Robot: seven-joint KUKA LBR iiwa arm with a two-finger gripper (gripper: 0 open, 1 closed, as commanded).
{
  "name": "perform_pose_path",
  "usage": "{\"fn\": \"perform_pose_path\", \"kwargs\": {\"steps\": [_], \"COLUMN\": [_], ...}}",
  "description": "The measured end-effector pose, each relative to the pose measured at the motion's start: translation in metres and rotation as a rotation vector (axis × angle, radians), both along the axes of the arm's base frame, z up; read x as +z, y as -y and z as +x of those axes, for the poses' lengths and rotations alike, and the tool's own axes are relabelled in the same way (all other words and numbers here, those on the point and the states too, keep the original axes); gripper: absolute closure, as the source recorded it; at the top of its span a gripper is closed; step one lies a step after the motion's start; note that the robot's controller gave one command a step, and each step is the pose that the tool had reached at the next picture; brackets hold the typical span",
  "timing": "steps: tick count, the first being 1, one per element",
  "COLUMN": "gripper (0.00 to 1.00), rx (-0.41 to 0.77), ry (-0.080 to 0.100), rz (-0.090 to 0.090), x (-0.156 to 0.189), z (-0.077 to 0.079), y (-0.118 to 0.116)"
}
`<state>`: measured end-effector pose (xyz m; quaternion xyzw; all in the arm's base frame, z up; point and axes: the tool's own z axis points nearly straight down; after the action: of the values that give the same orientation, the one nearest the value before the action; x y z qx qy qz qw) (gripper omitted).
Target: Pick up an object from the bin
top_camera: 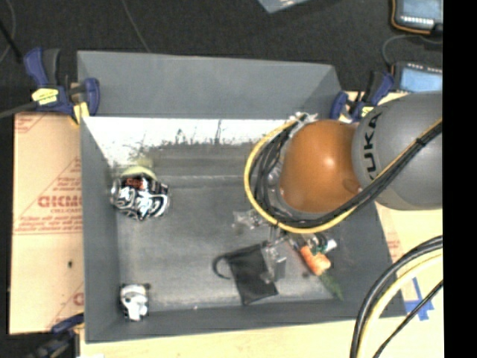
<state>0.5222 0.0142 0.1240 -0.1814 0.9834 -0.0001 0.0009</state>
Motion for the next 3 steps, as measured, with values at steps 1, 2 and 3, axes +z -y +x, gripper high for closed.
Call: {"fn": "perform_pose_path", "kwargs": {"steps": [1,2,3], "gripper": [0.0,0.0,1.0], "rx": [-0.203,-0.24,-0.408], "ry": [0.004,0.004,0.005], "rz": [0.001,0.001,0.002], "x": [-0.004,-0.038,-0.053], "z": [-0.008,-0.013,-0.011], "y": [0.002,-0.002,-0.008]}}
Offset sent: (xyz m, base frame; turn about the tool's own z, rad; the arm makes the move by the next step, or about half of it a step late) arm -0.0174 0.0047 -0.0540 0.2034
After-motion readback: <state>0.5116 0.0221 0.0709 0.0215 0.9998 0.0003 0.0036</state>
